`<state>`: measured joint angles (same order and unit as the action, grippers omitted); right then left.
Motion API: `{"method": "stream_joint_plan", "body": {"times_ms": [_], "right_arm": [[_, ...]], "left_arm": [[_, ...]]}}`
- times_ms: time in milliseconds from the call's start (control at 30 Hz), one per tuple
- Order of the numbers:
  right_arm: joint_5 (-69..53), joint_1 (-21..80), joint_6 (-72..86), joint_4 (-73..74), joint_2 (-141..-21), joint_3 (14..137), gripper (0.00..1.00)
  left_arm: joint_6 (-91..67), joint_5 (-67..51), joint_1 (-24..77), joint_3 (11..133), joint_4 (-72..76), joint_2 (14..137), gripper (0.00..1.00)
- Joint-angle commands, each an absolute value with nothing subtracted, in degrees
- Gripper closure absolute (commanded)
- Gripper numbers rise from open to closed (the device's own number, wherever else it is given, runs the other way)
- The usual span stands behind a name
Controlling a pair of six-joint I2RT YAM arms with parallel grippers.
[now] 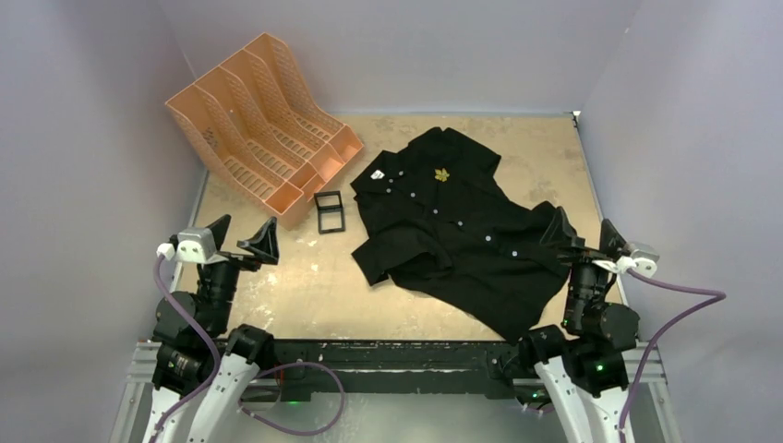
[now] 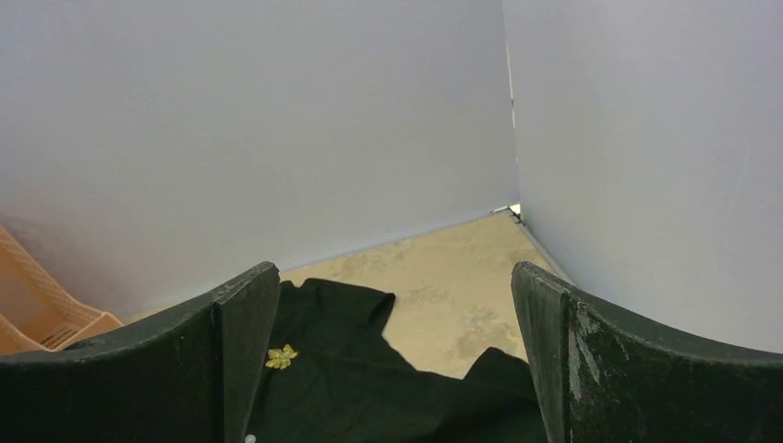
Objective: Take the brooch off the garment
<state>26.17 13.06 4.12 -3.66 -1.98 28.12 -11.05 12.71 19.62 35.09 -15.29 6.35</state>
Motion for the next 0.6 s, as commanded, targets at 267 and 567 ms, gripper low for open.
{"method": "stream_joint_plan", "body": {"times_ms": [267, 567], "right_arm": [[23.3, 12.8, 12.3, 4.5, -14.3, 37.6, 0.02], [12.5, 12.9, 21.9, 24.7, -40.4, 56.5, 0.02]], "left_arm": [[-14.5, 10.6, 19.2, 35.1, -14.7, 6.2, 0.01], [-18.9, 10.4, 19.2, 35.1, -16.6, 10.7, 0.01]]}}
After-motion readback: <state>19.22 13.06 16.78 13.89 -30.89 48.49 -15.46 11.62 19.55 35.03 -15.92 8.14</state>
